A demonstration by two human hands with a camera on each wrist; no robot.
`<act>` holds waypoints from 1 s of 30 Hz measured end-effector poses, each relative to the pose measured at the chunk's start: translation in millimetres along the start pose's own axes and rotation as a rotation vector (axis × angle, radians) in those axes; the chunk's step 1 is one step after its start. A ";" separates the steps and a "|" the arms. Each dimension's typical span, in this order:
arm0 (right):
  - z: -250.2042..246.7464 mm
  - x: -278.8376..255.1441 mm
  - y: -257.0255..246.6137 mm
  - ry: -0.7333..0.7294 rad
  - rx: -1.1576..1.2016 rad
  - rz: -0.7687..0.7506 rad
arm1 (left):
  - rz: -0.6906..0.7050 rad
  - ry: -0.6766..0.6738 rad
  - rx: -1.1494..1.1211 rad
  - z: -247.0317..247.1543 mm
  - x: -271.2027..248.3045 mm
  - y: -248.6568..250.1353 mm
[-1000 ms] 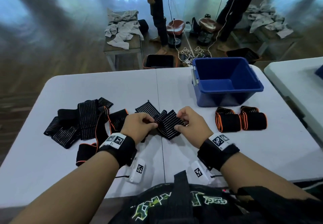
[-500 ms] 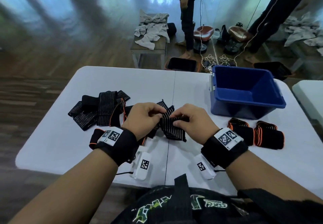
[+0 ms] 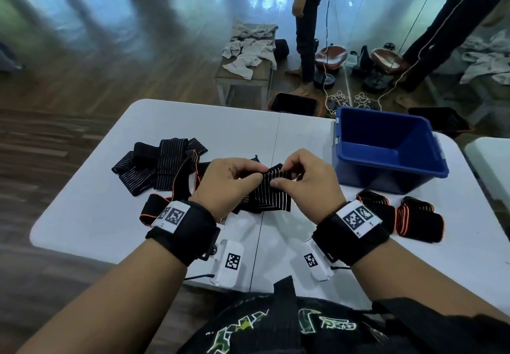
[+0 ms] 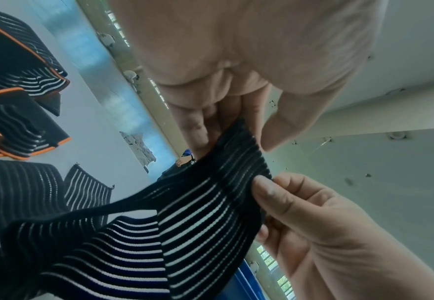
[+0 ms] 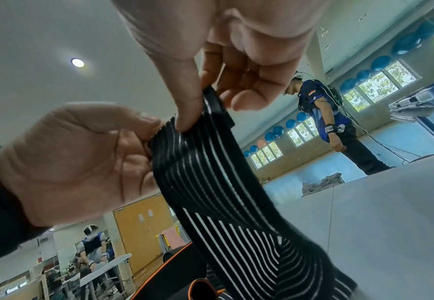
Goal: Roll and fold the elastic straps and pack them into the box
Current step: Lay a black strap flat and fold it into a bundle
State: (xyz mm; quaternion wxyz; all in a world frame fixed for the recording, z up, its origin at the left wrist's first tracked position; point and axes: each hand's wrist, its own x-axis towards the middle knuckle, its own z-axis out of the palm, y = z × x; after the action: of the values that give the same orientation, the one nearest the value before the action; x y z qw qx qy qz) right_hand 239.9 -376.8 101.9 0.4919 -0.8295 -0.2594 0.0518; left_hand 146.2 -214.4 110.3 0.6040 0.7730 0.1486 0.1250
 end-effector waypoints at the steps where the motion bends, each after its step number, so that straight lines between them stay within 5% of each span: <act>1: -0.2 -0.8 -0.4 0.020 -0.001 -0.005 | 0.012 0.008 0.016 0.4 -0.6 0.3; 10: -7.2 -4.6 -4.7 0.052 0.131 -0.071 | 0.150 0.134 0.019 0.2 0.4 14.6; 20: -41.6 17.8 -52.5 0.001 0.412 -0.201 | 0.327 0.113 -0.173 -3.7 21.4 70.5; 30: -64.2 50.8 -92.0 0.147 0.264 -0.367 | 0.475 0.085 -0.306 6.3 54.5 142.6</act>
State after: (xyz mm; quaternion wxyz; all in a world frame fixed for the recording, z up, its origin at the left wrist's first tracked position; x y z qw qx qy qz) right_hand 270.6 -367.9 220.8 0.6150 -0.6984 -0.3602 -0.0655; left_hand 210.1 -231.6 247.9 0.6606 0.6802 -0.0320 0.3162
